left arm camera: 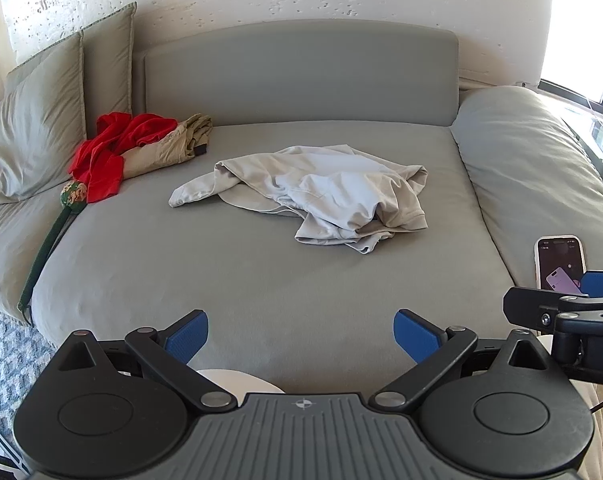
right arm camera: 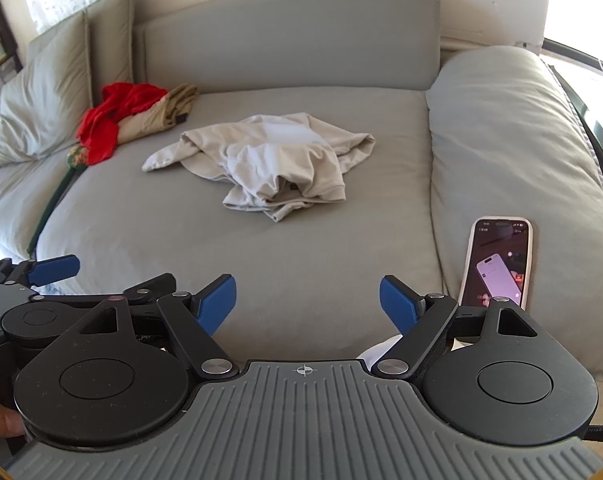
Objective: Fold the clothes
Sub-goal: 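Move both grippers toward the crumpled white T-shirt on the sofa, then grasp the white T-shirt with the right gripper and lift it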
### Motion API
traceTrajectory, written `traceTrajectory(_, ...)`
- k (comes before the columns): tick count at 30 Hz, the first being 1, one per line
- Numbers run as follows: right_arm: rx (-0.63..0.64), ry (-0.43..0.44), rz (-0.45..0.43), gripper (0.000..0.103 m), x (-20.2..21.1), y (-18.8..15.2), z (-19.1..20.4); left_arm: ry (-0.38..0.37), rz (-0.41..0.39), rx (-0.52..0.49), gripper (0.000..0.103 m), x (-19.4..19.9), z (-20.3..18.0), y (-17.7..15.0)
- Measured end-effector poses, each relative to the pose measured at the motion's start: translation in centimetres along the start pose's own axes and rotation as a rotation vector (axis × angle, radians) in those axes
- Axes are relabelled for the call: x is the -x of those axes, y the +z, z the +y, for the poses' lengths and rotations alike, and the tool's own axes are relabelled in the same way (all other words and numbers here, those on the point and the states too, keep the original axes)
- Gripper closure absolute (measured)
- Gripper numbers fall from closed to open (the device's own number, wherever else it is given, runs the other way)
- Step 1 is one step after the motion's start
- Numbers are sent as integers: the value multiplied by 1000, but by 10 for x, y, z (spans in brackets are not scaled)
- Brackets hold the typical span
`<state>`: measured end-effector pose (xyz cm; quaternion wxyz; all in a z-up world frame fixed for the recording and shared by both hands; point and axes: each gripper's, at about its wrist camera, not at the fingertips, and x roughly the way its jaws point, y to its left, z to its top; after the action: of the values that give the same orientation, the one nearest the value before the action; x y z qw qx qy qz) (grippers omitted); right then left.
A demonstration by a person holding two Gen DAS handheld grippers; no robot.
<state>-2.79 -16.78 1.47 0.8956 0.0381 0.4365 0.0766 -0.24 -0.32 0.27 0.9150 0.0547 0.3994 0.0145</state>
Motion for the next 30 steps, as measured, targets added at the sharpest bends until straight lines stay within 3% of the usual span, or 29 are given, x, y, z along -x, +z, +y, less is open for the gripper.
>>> traceTrajectory(5, 0, -1, 5, 19, -2, 0, 0, 15, -27, -9, 4, -2, -1, -1)
traceTrajectory(8, -3, 2, 13, 19, -5, -1, -1, -7, -3, 4, 3, -8, 1, -2)
traceTrajectory(13, -27, 10, 35, 18, -17, 0, -9, -7, 57, 51, 2, -29, 13, -6)
traceTrajectory(19, -18, 28, 31, 17, -46, 5, -13, -7, 65, 167, 3, -58, 40, -1)
traceTrajectory(25, 131, 98, -50, 24, -92, 20, 10, 19, 129, 245, 17, -86, 65, 4)
traceTrajectory(27, 187, 111, -64, 33, -114, 28, 22, 20, 133, 248, 27, -97, 74, 6)
traceTrajectory(30, 261, 113, -80, 40, -145, 40, 40, 7, 126, 246, 32, -112, 83, 12)
